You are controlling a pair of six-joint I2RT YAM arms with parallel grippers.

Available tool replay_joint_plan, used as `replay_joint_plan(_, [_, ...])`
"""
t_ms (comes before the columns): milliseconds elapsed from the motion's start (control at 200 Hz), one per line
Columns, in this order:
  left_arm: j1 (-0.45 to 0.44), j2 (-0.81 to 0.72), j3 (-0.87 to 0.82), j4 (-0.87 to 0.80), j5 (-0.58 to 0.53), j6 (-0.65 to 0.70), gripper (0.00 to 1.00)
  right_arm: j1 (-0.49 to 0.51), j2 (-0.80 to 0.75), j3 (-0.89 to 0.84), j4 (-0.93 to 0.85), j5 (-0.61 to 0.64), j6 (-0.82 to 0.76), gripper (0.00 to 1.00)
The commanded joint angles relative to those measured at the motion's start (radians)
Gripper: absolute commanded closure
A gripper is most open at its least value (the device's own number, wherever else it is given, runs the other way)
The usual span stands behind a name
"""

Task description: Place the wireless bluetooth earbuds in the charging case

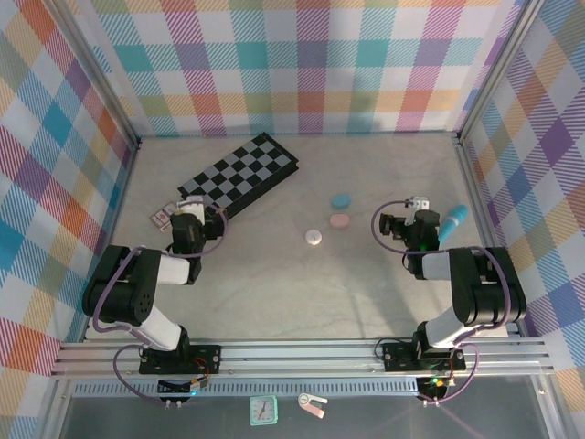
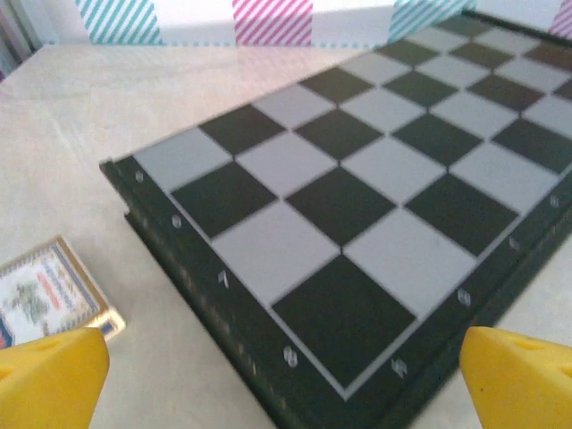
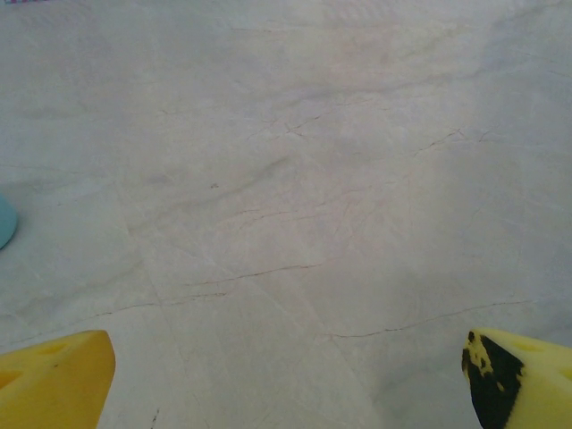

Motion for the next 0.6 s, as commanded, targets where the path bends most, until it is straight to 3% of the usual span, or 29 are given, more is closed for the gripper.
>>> replay_joint_plan(0, [0.021,0.000,0.012,-0.064,0.031,-0.032,0.00,-0.008,-0.005,0.005,0.082,-0.020,-0.007,0.01])
replay_joint_plan(595, [0.021,0.002,0.016,-0.067,0.033,-0.032,0.00,-0.008,-0.004,0.007,0.082,-0.020,-0.009,0.01])
